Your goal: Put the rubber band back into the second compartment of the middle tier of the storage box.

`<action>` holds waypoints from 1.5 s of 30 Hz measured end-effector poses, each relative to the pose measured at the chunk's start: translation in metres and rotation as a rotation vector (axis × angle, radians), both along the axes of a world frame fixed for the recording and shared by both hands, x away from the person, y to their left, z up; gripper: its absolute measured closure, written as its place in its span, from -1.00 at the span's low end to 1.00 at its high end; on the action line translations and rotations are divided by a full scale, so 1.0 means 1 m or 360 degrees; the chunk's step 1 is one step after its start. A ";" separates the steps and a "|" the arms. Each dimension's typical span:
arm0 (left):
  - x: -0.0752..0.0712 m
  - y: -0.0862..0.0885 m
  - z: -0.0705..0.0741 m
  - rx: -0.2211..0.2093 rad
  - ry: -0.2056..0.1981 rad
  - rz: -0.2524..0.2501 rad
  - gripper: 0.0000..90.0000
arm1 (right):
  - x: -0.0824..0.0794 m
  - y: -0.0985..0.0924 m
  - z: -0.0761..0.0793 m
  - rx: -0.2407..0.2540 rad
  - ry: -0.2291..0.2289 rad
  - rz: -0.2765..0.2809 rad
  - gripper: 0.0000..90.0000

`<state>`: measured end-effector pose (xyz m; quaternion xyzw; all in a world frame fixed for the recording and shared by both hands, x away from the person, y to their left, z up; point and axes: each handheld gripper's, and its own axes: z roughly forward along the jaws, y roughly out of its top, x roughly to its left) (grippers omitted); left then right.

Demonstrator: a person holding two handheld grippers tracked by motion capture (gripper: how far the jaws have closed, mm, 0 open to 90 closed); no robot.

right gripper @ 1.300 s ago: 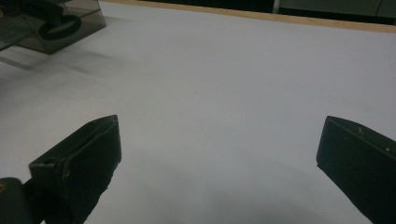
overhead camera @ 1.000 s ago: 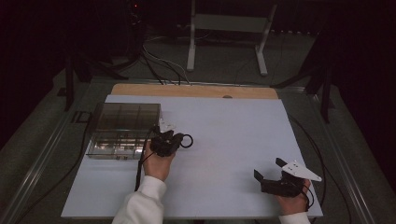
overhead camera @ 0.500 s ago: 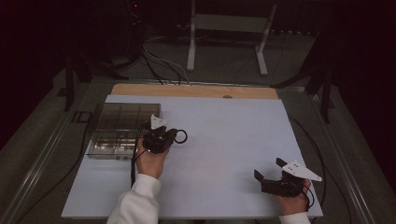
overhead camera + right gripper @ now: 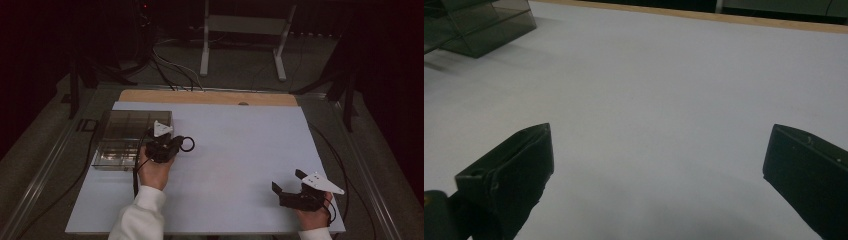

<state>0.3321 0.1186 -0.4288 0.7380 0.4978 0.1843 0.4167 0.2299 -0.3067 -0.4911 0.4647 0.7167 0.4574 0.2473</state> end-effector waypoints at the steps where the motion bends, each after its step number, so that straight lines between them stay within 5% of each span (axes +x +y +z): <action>1: 0.000 0.001 0.001 0.0001 -0.0004 0.0004 0.95 | 0.000 0.000 0.000 0.0000 -0.0001 0.0000 -1.00; 45: -0.017 0.089 0.013 -0.0022 -0.0063 0.0241 0.95 | 0.001 0.000 -0.001 -0.0002 0.0007 0.0001 -1.00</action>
